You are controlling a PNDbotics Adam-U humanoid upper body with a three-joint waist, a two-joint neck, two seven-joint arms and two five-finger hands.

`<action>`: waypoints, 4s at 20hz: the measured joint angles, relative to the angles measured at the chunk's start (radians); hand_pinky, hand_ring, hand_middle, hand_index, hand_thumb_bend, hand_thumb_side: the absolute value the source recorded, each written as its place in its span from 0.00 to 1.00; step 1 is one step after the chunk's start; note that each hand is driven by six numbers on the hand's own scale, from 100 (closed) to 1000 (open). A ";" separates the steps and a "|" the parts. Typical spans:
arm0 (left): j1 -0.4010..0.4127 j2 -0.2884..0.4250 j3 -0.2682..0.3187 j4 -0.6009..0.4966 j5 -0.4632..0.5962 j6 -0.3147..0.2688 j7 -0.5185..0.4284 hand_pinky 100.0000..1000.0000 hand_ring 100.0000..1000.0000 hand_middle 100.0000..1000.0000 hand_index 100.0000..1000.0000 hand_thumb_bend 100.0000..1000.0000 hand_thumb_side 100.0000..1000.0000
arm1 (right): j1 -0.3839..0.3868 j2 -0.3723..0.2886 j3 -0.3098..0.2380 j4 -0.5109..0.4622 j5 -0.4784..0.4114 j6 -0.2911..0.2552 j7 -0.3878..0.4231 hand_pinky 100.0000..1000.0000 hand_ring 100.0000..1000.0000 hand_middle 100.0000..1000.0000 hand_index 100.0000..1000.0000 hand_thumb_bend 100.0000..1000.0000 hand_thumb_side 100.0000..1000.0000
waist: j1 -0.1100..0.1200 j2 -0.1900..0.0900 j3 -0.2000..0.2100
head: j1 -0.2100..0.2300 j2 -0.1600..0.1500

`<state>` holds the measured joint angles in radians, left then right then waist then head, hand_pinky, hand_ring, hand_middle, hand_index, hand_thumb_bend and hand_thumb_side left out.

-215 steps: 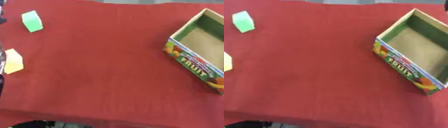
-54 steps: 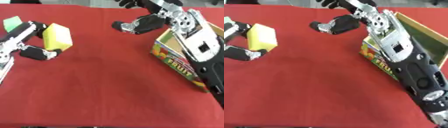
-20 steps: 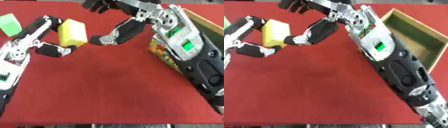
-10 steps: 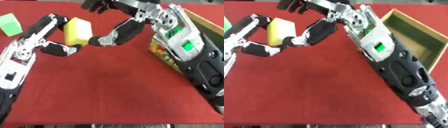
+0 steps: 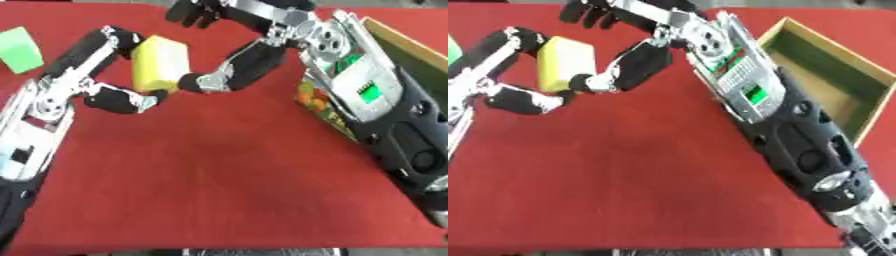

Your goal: Pick up the objects with one hand, pass them to the other hand, and then place them into the box on the other side of the table.

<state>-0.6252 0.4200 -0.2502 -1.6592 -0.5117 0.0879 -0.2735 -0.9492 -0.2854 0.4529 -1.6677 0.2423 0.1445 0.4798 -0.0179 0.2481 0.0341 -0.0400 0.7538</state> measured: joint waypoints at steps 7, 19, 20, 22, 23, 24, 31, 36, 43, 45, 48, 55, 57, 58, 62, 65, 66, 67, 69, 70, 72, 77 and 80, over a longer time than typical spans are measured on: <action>-0.001 -0.017 0.000 -0.007 0.001 0.000 0.007 0.68 0.54 0.42 0.47 0.12 0.05 | 0.000 0.000 0.005 0.005 0.004 -0.006 0.011 0.82 0.83 0.78 0.80 0.43 0.19 | 0.000 0.000 0.001 | -0.002 0.000; -0.011 -0.047 0.000 -0.025 0.019 0.008 0.010 0.67 0.52 0.40 0.47 0.14 0.05 | 0.001 0.010 0.004 0.011 0.043 -0.003 0.031 0.82 0.83 0.78 0.80 0.42 0.20 | -0.001 0.004 0.000 | -0.003 0.000; -0.011 -0.048 0.000 -0.027 0.019 0.008 0.008 0.67 0.52 0.40 0.47 0.14 0.05 | 0.001 0.010 0.004 0.011 0.047 -0.002 0.032 0.82 0.83 0.78 0.80 0.42 0.20 | -0.001 0.004 0.000 | -0.003 0.000; -0.011 -0.050 0.000 -0.031 0.020 0.008 0.002 0.67 0.52 0.40 0.47 0.14 0.05 | 0.001 0.011 0.004 0.011 0.054 -0.001 0.033 0.82 0.83 0.78 0.80 0.42 0.20 | -0.001 0.004 0.000 | -0.003 0.000; -0.011 -0.051 0.000 -0.035 0.022 0.008 -0.001 0.67 0.52 0.40 0.47 0.14 0.05 | 0.001 0.011 0.004 0.011 0.057 -0.001 0.033 0.82 0.83 0.78 0.80 0.42 0.20 | -0.001 0.005 0.000 | -0.003 0.000; -0.011 -0.051 0.000 -0.039 0.024 0.008 -0.004 0.66 0.52 0.40 0.47 0.14 0.05 | 0.001 0.012 0.004 0.010 0.060 -0.001 0.034 0.82 0.83 0.78 0.80 0.42 0.20 | -0.001 0.006 0.000 | -0.003 0.000; -0.012 -0.052 0.000 -0.056 0.034 0.008 -0.023 0.66 0.52 0.40 0.47 0.15 0.05 | 0.004 0.017 0.004 0.006 0.074 0.004 0.020 0.82 0.84 0.79 0.80 0.47 0.18 | 0.000 0.007 0.000 | -0.003 0.000; -0.013 -0.052 0.000 -0.061 0.036 0.009 -0.026 0.66 0.52 0.40 0.47 0.15 0.05 | 0.005 0.017 0.004 -0.001 0.090 0.002 -0.003 0.82 0.84 0.79 0.80 0.47 0.17 | 0.001 0.007 -0.001 | -0.003 0.000; -0.015 -0.052 -0.001 -0.061 0.044 0.005 -0.029 0.65 0.52 0.40 0.47 0.15 0.05 | 0.008 0.017 0.004 -0.006 0.097 0.006 -0.014 0.82 0.84 0.79 0.85 0.49 0.15 | 0.001 0.007 -0.002 | -0.004 -0.001; -0.015 -0.053 -0.003 -0.061 0.045 0.005 -0.029 0.65 0.52 0.40 0.47 0.15 0.05 | 0.008 0.017 0.004 -0.008 0.096 0.011 -0.021 0.82 0.84 0.79 0.85 0.50 0.15 | 0.001 0.007 -0.002 | -0.006 -0.001; -0.015 -0.058 -0.004 -0.061 0.045 0.005 -0.029 0.65 0.52 0.40 0.47 0.16 0.04 | 0.008 0.017 0.004 -0.008 0.096 0.017 -0.029 0.82 0.84 0.78 0.87 0.50 0.15 | 0.001 0.007 -0.002 | -0.006 -0.001; -0.015 -0.061 -0.005 -0.061 0.045 0.005 -0.029 0.65 0.52 0.40 0.47 0.16 0.05 | 0.009 0.017 0.004 -0.010 0.096 0.028 -0.040 0.82 0.84 0.78 0.89 0.52 0.14 | 0.001 0.008 -0.005 | -0.012 -0.001; -0.015 -0.061 -0.005 -0.061 0.045 0.005 -0.029 0.65 0.52 0.40 0.47 0.16 0.05 | 0.009 0.017 0.004 -0.011 0.096 0.033 -0.046 0.82 0.84 0.78 0.89 0.52 0.15 | 0.001 0.009 -0.006 | -0.014 -0.001; -0.015 -0.061 -0.005 -0.061 0.045 0.005 -0.029 0.65 0.52 0.40 0.47 0.16 0.05 | 0.009 0.017 0.004 -0.012 0.096 0.034 -0.047 0.82 0.84 0.78 0.89 0.53 0.14 | 0.001 0.009 -0.006 | -0.015 -0.001; -0.015 -0.061 -0.005 -0.061 0.045 0.005 -0.029 0.65 0.52 0.40 0.47 0.16 0.04 | 0.012 0.017 0.005 -0.015 0.100 0.036 -0.044 0.82 0.84 0.78 0.89 0.53 0.14 | 0.002 0.011 -0.008 | -0.015 -0.001; -0.015 -0.061 -0.005 -0.061 0.045 0.005 -0.029 0.65 0.52 0.40 0.47 0.16 0.04 | 0.014 0.016 0.005 -0.018 0.101 0.037 -0.043 0.82 0.84 0.78 0.90 0.55 0.14 | 0.002 0.012 -0.008 | -0.015 -0.001; -0.015 -0.061 -0.005 -0.061 0.045 0.005 -0.029 0.65 0.52 0.40 0.47 0.16 0.04 | 0.016 0.016 0.005 -0.020 0.101 0.037 -0.043 0.82 0.84 0.78 0.90 0.55 0.14 | 0.002 0.012 -0.009 | -0.016 -0.001; -0.015 -0.062 -0.005 -0.061 0.044 0.005 -0.029 0.65 0.52 0.40 0.47 0.16 0.04 | 0.017 0.016 0.005 -0.021 0.101 0.038 -0.043 0.82 0.84 0.78 0.90 0.55 0.14 | 0.002 0.012 -0.009 | -0.016 -0.001; -0.015 -0.062 -0.005 -0.061 0.044 0.005 -0.029 0.65 0.52 0.40 0.47 0.16 0.04 | 0.017 0.015 0.005 -0.023 0.101 0.041 -0.044 0.82 0.84 0.77 0.90 0.55 0.14 | 0.002 0.012 -0.010 | -0.016 -0.001; -0.015 -0.062 -0.005 -0.061 0.044 0.005 -0.029 0.65 0.52 0.40 0.47 0.16 0.04 | 0.017 0.015 0.005 -0.025 0.101 0.042 -0.045 0.82 0.84 0.77 0.92 0.56 0.13 | 0.002 0.012 -0.010 | -0.016 -0.001; -0.015 -0.065 -0.005 -0.061 0.044 0.006 -0.029 0.65 0.52 0.40 0.47 0.16 0.04 | 0.018 0.014 0.004 -0.027 0.101 0.046 -0.049 0.82 0.85 0.78 0.95 0.59 0.12 | 0.002 0.012 -0.011 | -0.016 -0.001; -0.015 -0.069 -0.005 -0.062 0.044 0.007 -0.031 0.65 0.52 0.40 0.47 0.16 0.04 | 0.024 0.009 0.004 -0.035 0.117 0.044 -0.080 0.83 0.86 0.78 0.98 0.62 0.10 | 0.002 0.012 -0.012 | -0.016 -0.001; -0.015 -0.069 -0.005 -0.063 0.044 0.007 -0.031 0.65 0.52 0.40 0.47 0.16 0.04 | 0.026 0.008 0.004 -0.039 0.127 0.041 -0.106 0.83 0.86 0.78 0.98 0.62 0.10 | 0.002 0.012 -0.012 | -0.017 -0.001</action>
<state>-0.6398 0.3507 -0.2556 -1.7218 -0.4673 0.0954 -0.3049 -0.9232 -0.2776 0.4566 -1.7069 0.3690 0.1857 0.3740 -0.0159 0.2602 0.0217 -0.0567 0.7525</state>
